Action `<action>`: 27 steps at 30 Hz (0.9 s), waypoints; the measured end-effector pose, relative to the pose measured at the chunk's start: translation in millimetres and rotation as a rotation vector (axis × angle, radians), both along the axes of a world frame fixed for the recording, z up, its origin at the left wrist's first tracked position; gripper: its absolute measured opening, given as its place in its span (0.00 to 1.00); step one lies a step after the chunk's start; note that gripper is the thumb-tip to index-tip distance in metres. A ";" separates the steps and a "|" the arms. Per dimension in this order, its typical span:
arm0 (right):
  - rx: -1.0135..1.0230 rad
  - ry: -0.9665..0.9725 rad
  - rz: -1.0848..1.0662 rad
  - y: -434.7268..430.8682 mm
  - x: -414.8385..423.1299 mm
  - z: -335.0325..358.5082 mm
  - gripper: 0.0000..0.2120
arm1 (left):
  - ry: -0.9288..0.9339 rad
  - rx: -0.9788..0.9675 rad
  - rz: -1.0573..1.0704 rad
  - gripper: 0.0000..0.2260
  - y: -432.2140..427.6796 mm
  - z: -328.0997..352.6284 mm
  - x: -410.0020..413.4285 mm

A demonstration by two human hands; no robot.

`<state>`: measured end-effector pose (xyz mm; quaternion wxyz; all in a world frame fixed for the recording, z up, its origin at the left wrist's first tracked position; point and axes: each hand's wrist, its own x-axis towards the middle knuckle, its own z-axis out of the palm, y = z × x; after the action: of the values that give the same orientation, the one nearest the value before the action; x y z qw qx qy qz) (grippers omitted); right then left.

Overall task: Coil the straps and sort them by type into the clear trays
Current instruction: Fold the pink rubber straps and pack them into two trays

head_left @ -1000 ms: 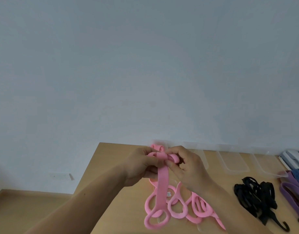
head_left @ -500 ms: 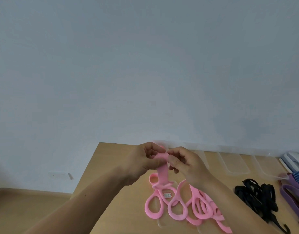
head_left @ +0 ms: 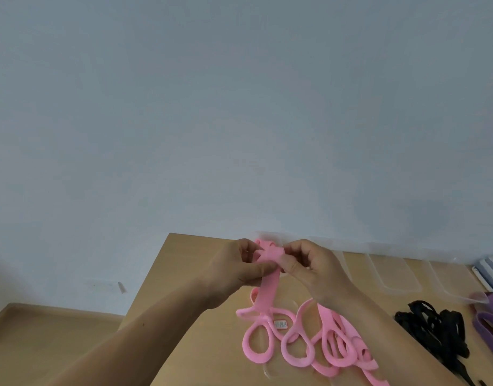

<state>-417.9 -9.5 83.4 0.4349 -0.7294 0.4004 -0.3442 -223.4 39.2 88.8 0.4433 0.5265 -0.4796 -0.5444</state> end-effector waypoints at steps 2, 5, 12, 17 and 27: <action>-0.042 -0.014 0.000 1.7 2.0 2.4 0.05 | 0.048 0.053 -0.030 0.16 1.3 2.2 1.1; -0.086 -0.016 0.020 5.7 5.4 3.9 0.08 | 0.111 0.117 -0.054 0.14 2.9 5.9 3.8; -0.220 -0.011 0.074 12.3 5.2 6.5 0.14 | 0.190 0.166 -0.147 0.18 0.3 12.9 5.1; -0.178 -0.047 0.104 10.2 -0.5 7.6 0.16 | 0.240 0.120 -0.087 0.17 0.5 8.1 0.0; 0.131 -0.146 0.050 3.8 -0.7 0.9 0.03 | 0.006 -0.073 -0.006 0.17 -0.2 2.2 -6.0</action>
<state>-418.6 -5.7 84.3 0.5179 -0.6824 0.3710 -0.3585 -229.4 39.0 91.0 0.4622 0.5067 -0.4993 -0.5294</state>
